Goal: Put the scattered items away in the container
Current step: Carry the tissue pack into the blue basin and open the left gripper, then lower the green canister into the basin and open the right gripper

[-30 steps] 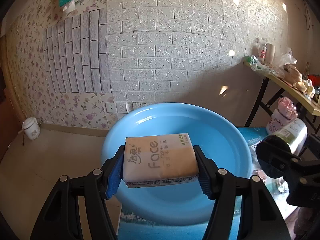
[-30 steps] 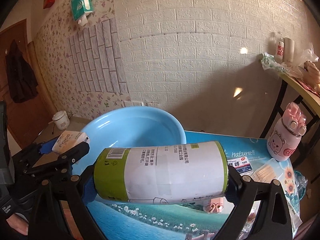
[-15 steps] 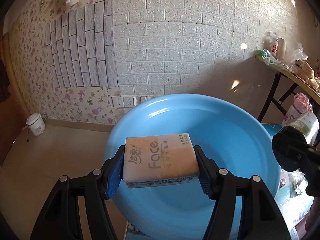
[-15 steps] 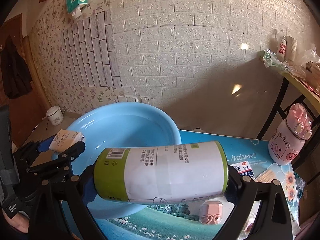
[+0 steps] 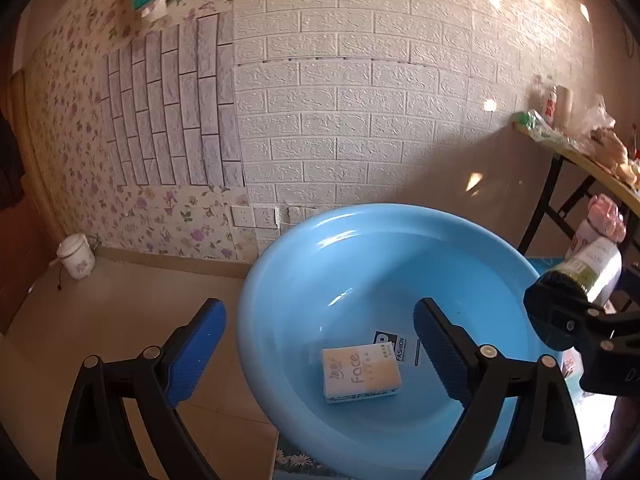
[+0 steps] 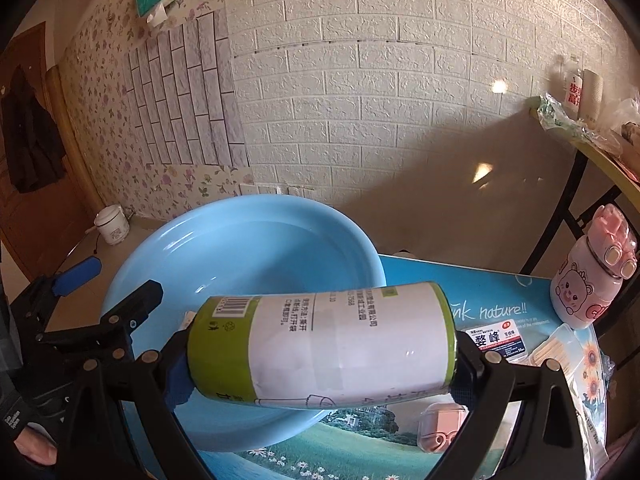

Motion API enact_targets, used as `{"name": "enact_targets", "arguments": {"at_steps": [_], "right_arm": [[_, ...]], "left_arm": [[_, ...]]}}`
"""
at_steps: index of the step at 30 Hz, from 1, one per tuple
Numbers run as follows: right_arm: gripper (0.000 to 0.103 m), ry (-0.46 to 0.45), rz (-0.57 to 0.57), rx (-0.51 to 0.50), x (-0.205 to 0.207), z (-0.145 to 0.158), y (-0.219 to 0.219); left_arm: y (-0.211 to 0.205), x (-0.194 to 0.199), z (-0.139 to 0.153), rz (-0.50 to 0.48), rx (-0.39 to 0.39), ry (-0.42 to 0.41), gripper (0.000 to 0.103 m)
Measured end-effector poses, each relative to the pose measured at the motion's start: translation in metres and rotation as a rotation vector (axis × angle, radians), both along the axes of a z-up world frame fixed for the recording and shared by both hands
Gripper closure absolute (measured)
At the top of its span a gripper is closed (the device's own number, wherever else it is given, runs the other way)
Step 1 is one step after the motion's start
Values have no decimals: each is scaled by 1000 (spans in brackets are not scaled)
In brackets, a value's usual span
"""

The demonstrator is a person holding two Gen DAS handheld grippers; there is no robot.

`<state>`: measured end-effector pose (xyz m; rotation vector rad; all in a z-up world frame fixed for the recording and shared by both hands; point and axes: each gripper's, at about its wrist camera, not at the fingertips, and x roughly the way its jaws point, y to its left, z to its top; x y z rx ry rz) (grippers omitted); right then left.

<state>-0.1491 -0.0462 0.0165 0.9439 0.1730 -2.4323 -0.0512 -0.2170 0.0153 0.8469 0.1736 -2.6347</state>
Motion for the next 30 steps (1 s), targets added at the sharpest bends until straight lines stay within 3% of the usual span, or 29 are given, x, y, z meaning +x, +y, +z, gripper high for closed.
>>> {"name": "enact_targets", "arguments": {"at_steps": [4, 15, 24, 30], "right_arm": [[5, 2, 6, -2, -1, 1, -3], [5, 8, 46, 2, -7, -5, -27], [3, -49, 69, -35, -23, -20, -30], [0, 20, 57, -61, -20, -6, -23]], "left_arm": [[-4, 6, 6, 21, 11, 13, 0], [-11, 16, 7, 53, -14, -3, 0], [-17, 19, 4, 63, -22, -1, 0], [-14, 19, 4, 62, -17, 4, 0]]}}
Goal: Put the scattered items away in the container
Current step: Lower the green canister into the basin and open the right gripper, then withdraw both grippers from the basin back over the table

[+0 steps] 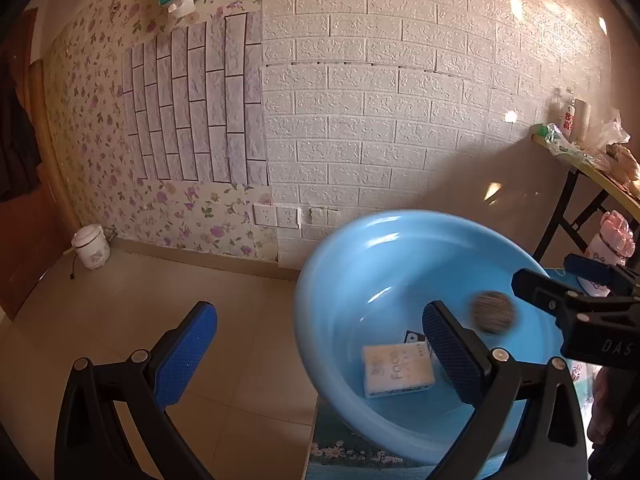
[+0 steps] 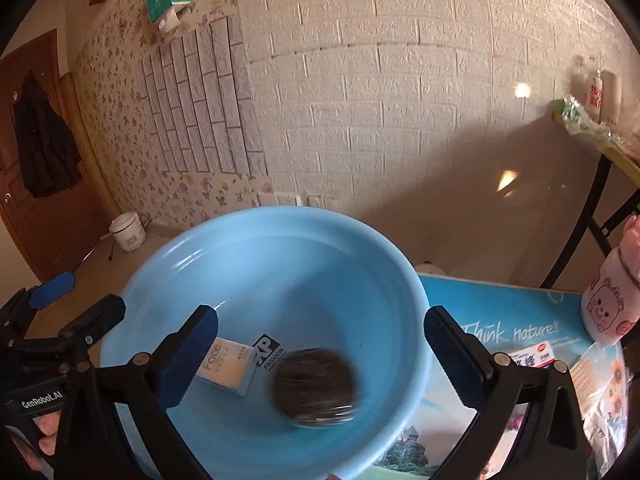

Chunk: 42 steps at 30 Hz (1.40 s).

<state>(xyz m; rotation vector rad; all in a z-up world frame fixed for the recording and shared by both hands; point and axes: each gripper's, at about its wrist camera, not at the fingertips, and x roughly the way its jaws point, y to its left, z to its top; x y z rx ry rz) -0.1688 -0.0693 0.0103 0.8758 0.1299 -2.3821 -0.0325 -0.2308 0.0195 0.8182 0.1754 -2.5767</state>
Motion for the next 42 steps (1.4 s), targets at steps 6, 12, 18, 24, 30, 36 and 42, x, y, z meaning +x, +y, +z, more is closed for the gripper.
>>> {"name": "enact_targets", "arguments": {"at_steps": [6, 12, 18, 24, 30, 36, 42], "right_arm": [[0, 8, -1, -18, 6, 10, 7], [0, 3, -11, -40, 15, 15, 24], [0, -7, -38, -71, 24, 21, 50], [0, 0, -104, -124, 40, 27, 99], [0, 21, -183, -109, 64, 24, 156], [0, 18, -263, -55, 83, 13, 204], [0, 3, -303, -49, 103, 1, 241]], "left_arm": [[3, 3, 5, -3, 1, 6, 0], [12, 6, 12, -11, 0, 10, 0], [29, 11, 19, -29, 0, 19, 0], [53, 19, 19, -56, 21, 27, 0], [94, 25, 14, -99, 31, 25, 0], [144, 31, 10, -145, -17, 29, 0], [183, 35, -7, -200, 74, 26, 0]]}}
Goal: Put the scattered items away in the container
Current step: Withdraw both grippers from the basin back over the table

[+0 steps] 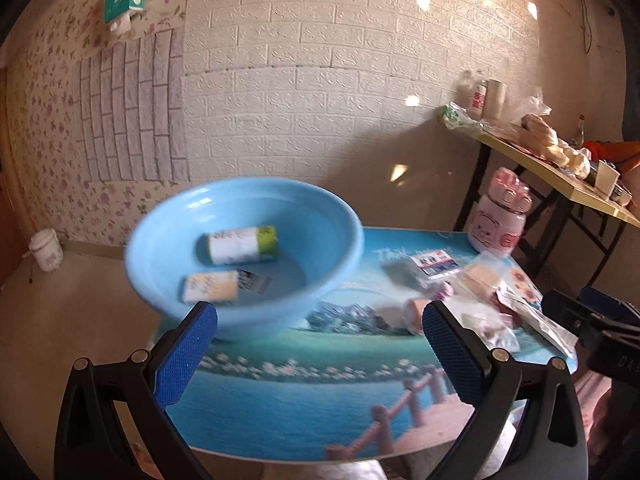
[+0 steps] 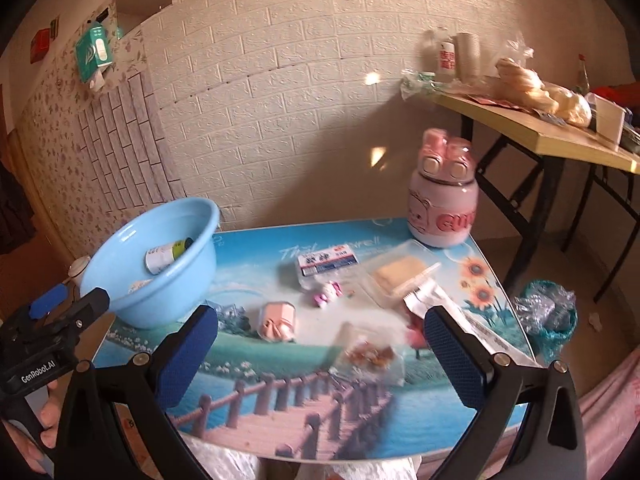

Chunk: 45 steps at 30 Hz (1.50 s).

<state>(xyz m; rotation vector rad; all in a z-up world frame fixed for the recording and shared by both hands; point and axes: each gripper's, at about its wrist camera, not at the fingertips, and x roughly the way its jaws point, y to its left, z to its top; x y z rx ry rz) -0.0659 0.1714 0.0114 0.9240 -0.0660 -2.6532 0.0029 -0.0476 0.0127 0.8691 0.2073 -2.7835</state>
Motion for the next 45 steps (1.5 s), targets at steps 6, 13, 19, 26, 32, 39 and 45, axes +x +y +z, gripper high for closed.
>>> {"name": "enact_targets", "arguments": {"at_steps": [6, 13, 19, 26, 32, 39, 45], "right_arm": [[0, -6, -8, 51, 11, -17, 12], [0, -13, -4, 42, 10, -21, 15], [0, -24, -11, 44, 8, -29, 25], [0, -37, -18, 45, 7, -40, 40], [0, -56, -26, 46, 4, -49, 47], [0, -52, -73, 53, -4, -51, 70], [0, -21, -73, 85, -12, -53, 93]], "left_arm": [[33, -2, -22, -58, -37, -53, 0], [32, -2, -21, -61, -27, -51, 0], [30, -3, -28, -59, -17, -75, 0], [39, -7, -32, -79, -25, -87, 0], [47, -14, -36, -87, -19, -101, 0], [61, -30, -41, -109, -32, -117, 0], [72, -47, -51, -136, -44, -148, 0]]}}
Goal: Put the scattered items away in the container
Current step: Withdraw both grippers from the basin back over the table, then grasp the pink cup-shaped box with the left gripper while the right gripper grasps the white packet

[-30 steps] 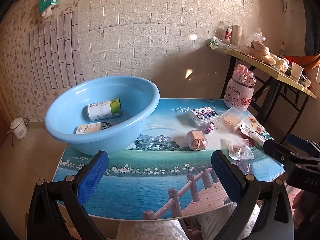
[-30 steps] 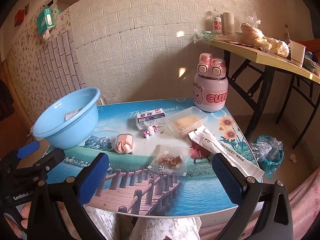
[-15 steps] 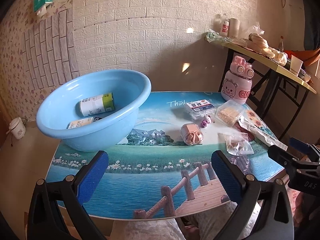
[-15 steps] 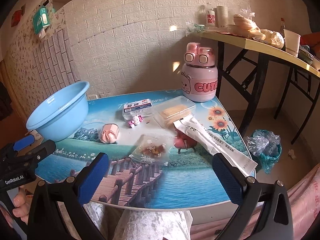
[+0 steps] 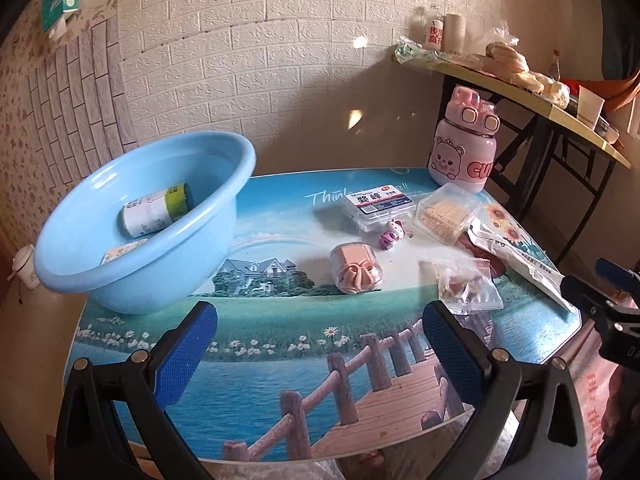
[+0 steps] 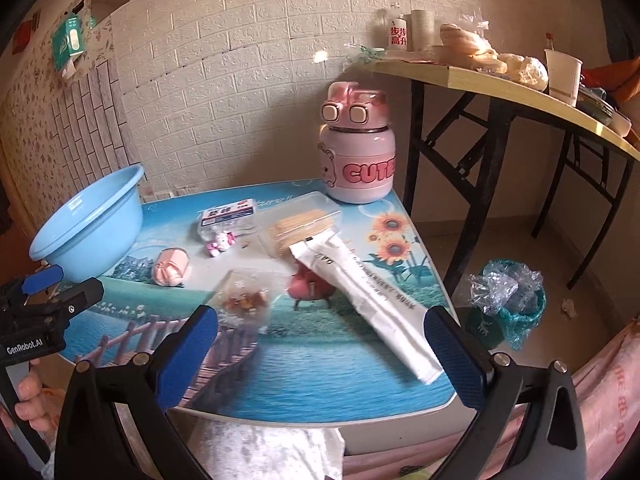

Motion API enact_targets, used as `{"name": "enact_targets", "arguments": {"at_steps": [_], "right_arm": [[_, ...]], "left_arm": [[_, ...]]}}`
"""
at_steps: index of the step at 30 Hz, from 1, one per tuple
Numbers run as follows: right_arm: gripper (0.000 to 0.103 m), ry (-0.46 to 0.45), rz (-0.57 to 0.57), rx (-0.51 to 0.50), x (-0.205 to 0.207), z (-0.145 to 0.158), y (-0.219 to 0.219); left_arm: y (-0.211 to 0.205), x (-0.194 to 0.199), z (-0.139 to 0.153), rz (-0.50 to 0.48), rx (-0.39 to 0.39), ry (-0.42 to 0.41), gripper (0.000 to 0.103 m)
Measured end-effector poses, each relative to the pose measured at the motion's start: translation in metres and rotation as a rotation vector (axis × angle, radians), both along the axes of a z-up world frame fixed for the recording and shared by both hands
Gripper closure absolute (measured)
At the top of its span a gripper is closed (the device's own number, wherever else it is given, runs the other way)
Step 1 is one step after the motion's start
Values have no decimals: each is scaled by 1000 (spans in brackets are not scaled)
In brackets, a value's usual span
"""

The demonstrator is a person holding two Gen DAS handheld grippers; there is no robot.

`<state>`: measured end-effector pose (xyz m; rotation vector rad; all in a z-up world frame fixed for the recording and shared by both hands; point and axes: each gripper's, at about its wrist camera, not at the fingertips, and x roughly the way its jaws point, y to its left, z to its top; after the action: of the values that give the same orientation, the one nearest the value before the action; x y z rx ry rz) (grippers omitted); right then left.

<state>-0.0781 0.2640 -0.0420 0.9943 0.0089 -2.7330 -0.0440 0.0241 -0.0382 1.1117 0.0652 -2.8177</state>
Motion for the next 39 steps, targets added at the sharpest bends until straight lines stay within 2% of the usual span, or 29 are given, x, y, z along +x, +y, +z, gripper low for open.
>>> {"name": "enact_targets", "arguments": {"at_steps": [4, 9, 14, 18, 24, 26, 29, 31, 39], "right_arm": [[0, -11, -23, -7, -11, -6, 13], [1, -18, 24, 11, -24, -15, 10], [14, -32, 60, 28, -44, -23, 4], [15, -44, 71, 32, -58, -31, 6], [25, -81, 105, 44, -76, -47, 12], [27, -86, 124, 58, -82, -49, 12], [27, -84, 161, 87, -90, -48, 6], [27, -84, 186, 110, -94, -48, 1], [27, -118, 259, 162, -110, -55, -19]], "left_arm": [[4, -13, -6, -6, 7, -18, 0], [8, -34, -18, 1, 32, -58, 0], [13, -55, -29, 18, 37, -92, 0], [16, -70, -35, 36, 47, -100, 0], [14, -87, -45, 91, 66, -111, 1], [13, -90, -47, 100, 76, -113, 2], [15, -95, -51, 85, 89, -141, 14], [18, -99, -55, 76, 72, -172, 23], [27, -109, -58, 53, 20, -194, 29]]}}
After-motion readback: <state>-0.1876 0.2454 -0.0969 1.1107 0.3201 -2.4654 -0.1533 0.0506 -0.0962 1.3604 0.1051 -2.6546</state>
